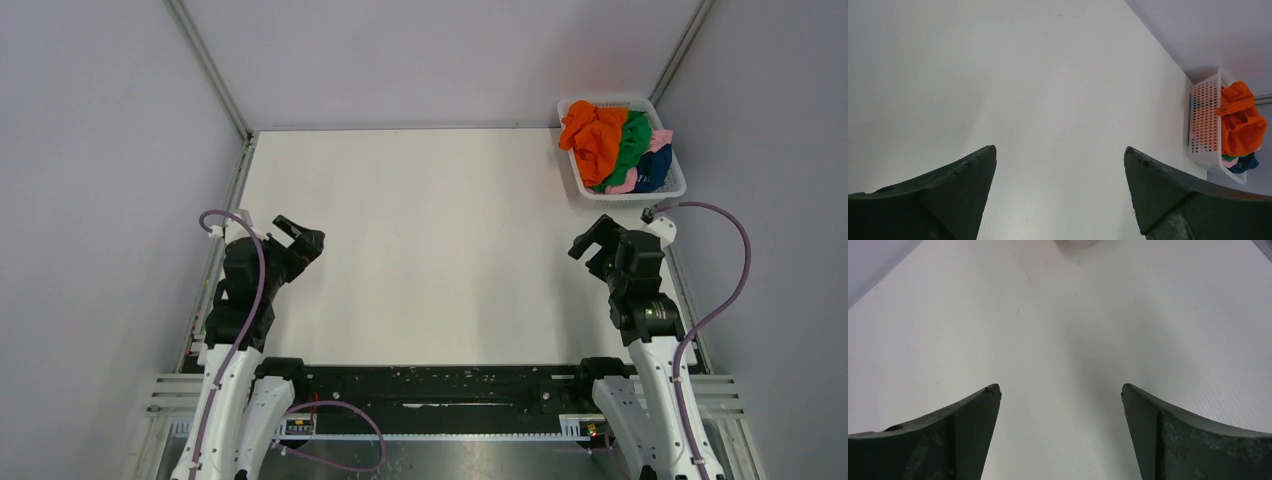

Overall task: Fold and stack the t-shirts
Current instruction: Grab crumpled tshirt from bin with the right arm

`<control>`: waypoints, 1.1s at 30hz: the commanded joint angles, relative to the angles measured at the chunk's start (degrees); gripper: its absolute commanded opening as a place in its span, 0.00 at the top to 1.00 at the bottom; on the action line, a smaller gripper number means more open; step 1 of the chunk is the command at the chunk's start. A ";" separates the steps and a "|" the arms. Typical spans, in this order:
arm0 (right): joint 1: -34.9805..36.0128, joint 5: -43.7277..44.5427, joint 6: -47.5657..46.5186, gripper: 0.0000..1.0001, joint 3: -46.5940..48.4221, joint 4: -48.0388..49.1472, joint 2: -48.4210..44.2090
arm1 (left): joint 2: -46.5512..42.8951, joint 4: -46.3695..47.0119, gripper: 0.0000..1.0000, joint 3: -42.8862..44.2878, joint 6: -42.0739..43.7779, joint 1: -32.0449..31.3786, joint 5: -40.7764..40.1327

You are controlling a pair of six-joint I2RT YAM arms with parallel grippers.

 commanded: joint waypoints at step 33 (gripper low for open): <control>-0.43 22.99 -3.78 0.01 69.00 5.80 80.24 | 13.18 15.22 0.01 0.13 4.17 -0.33 4.61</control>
